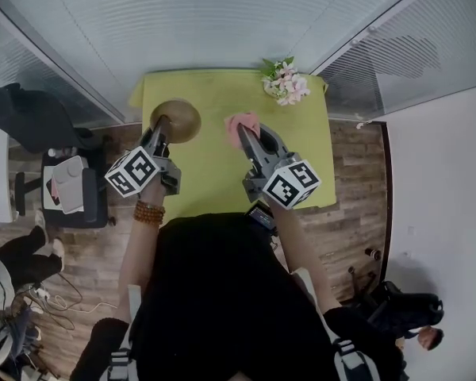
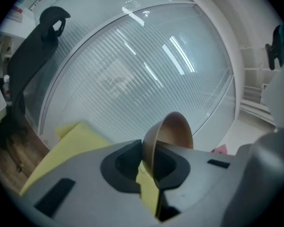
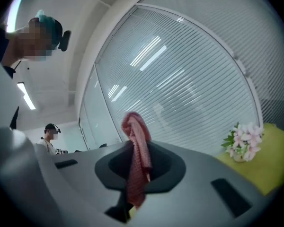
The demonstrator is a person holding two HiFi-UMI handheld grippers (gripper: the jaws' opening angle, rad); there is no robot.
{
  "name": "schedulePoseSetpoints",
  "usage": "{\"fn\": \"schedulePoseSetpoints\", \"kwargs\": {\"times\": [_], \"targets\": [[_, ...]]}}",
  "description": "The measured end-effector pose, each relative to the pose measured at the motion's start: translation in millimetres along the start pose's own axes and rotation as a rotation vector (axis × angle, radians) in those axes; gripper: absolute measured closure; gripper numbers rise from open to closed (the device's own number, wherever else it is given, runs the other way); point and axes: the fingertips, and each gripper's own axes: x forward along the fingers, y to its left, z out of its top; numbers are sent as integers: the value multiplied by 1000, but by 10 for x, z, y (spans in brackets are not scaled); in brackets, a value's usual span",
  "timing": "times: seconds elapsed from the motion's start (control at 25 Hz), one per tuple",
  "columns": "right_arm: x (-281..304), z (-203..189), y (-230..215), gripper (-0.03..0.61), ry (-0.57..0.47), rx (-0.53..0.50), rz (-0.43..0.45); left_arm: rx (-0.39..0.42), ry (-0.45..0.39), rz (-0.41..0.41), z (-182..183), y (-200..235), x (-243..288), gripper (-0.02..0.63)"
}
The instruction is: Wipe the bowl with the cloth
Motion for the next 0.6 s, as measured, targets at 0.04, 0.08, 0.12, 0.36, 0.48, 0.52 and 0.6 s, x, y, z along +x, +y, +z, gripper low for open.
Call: {"fn": "schedulePoseSetpoints", "kwargs": {"times": [0.04,0.08,0.12,0.36,0.48,0.52,0.6], "targets": [[-38,2,-70,552,-1,-4,-19,-8,50,7,-126,75,54,584],[-64,-8,-116,552,2,-10,-30,-21,100,7,-256,125,110,584],[-77,-29,-145,552,10,-19,-36,-38,146,1,-390,159,168,584],[-78,-223,-253,551,59,-64,-51,-83,384,22,-1226,414,507,584],[-69,-360,-313,549,90,-69,-46,-142,468,84,-1642,670,676,584],[-74,-403,-337,549,99,-65,-50,-178,496,109,-1788,770,719,584],[-93,-467,-383,549,113,-55,-59,-233,554,171,-2073,991,767,584]]}}
